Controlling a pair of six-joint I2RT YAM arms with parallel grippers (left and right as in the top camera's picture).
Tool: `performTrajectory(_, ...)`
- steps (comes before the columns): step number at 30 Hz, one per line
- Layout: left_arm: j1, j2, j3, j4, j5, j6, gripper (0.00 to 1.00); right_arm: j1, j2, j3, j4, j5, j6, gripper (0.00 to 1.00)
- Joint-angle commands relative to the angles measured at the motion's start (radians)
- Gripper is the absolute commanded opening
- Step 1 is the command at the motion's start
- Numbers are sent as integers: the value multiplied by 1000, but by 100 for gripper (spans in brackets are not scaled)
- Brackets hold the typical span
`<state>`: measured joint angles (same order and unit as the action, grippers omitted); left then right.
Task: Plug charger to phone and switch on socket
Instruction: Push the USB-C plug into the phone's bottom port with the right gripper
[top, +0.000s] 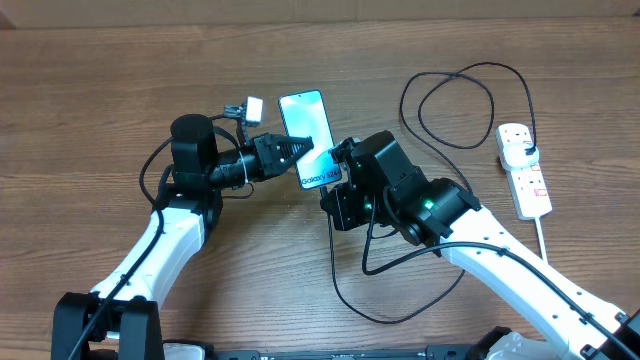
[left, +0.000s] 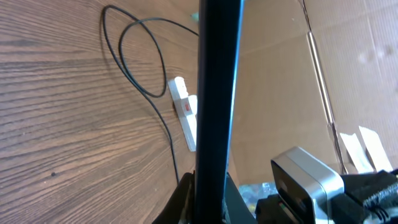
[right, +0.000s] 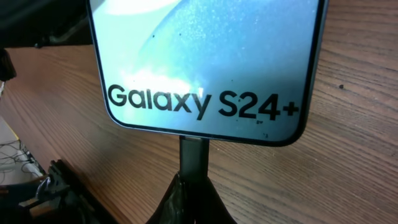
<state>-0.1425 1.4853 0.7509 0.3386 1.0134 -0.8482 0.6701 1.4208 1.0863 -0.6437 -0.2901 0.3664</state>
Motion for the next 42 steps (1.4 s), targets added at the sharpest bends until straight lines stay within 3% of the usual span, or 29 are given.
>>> performTrajectory(1,-55,-6,-17,-20,227,42,4,-3,-5,42,87,71,-15,4)
performTrajectory(8,-55,-6,-17,-20,226,41,4,-21,-24,82,97,114,-31,4)
performTrajectory(14,-55,-6,-17,-19,204,41,4,-19,-24,81,-6,113,-25,4)
performTrajectory(18,-55,-6,-17,-20,184,41,4,-19,-24,81,-29,107,-25,29)
performTrajectory(20,-55,-6,-17,-20,176,41,4,-19,-24,81,-39,93,-23,32)
performTrajectory(21,-55,-6,-17,-20,172,41,4,-19,-24,81,-45,87,-22,30)
performTrajectory(22,-55,-6,-17,-20,167,40,4,-19,-24,81,-51,87,-22,19)
performTrajectory(24,-55,-6,-17,-20,164,40,4,-19,-24,81,-55,88,-22,6)
performTrajectory(27,-55,-6,-17,-20,165,40,4,-19,-24,81,-42,87,-22,4)
performTrajectory(28,-55,-6,-17,-20,165,40,4,-19,-24,81,-38,87,-22,6)
performTrajectory(32,-55,-6,-17,-21,153,40,4,-19,-24,81,-56,87,-22,38)
performTrajectory(35,-55,-6,-17,-50,74,52,4,-20,-26,81,-124,88,-22,43)
performTrajectory(39,-56,-3,-17,-154,-48,84,4,-28,-48,95,-216,97,-22,62)
performTrajectory(42,-71,12,-17,-227,-51,157,4,-46,-74,133,-305,157,-22,75)
